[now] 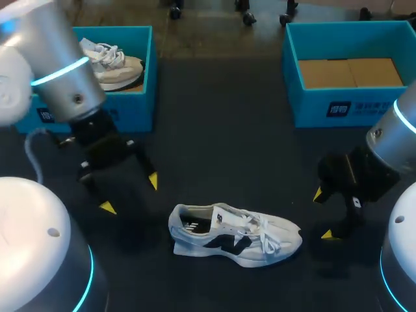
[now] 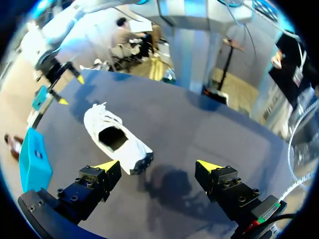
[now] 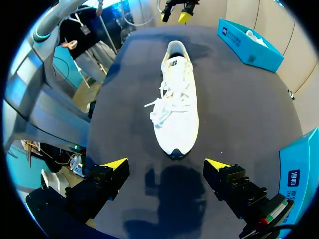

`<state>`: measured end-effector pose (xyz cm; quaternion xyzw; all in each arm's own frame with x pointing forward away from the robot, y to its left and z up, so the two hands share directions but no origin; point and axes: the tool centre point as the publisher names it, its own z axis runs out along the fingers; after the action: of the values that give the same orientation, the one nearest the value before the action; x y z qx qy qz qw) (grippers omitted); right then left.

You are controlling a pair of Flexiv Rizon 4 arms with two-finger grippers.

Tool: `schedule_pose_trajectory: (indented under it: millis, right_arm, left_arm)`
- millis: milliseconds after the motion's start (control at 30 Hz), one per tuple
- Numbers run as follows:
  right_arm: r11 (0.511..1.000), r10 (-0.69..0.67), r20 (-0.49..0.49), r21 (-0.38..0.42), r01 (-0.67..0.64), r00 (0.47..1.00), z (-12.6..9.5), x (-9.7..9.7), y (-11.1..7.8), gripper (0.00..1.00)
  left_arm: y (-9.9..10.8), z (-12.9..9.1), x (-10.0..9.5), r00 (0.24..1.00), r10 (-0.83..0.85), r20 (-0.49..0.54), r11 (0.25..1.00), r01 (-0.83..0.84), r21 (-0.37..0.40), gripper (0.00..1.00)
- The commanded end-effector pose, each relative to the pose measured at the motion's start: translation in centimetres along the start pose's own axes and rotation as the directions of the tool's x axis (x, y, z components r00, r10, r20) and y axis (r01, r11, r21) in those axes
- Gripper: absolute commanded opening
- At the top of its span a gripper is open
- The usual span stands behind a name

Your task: Take the shoe out of the shoebox, open the shoe tongue, remove and reinsert the insole, then place the shoe into the shoebox

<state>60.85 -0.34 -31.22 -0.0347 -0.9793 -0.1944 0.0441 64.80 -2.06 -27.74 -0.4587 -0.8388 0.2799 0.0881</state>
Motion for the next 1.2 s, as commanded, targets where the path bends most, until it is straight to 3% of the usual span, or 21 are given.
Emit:
schedule_pose_trajectory:
  millis: [33, 267, 533, 733, 1100, 1200]
  right_arm:
    - [1.000, -0.001, 0.000, 0.000, 0.001, 1.000, 0.1, 0.0, 0.0, 1.00]
    - [1.000, -0.001, 0.000, 0.000, 0.001, 1.000, 0.1, 0.0, 0.0, 1.00]
    - [1.000, -0.001, 0.000, 0.000, 0.001, 1.000, 0.1, 0.0, 0.0, 1.00]
    - [1.000, -0.001, 0.000, 0.000, 0.001, 1.000, 0.1, 0.0, 0.0, 1.00]
    - [1.000, -0.001, 0.000, 0.000, 0.001, 1.000, 0.1, 0.0, 0.0, 1.00]
    - [1.000, -0.001, 0.000, 0.000, 0.001, 1.000, 0.1, 0.0, 0.0, 1.00]
  left_arm:
    - [0.6, -0.1, 0.7, 0.941, -0.219, 0.258, 0.967, 0.175, 0.185, 1.00]
    - [0.9, 0.4, 0.8, 0.928, -0.246, 0.280, 0.960, 0.194, 0.200, 1.00]
    - [5.0, 3.1, 2.6, 0.846, -0.447, 0.290, 0.843, 0.290, 0.453, 1.00]
    - [6.0, 3.1, 4.3, 0.805, -0.500, 0.320, 0.753, 0.222, 0.620, 1.00]
    - [6.0, 3.0, 4.4, 0.809, -0.500, 0.309, 0.755, 0.232, 0.613, 1.00]
    - [6.3, 4.1, 4.1, 0.779, -0.560, 0.281, 0.706, 0.272, 0.653, 1.00]
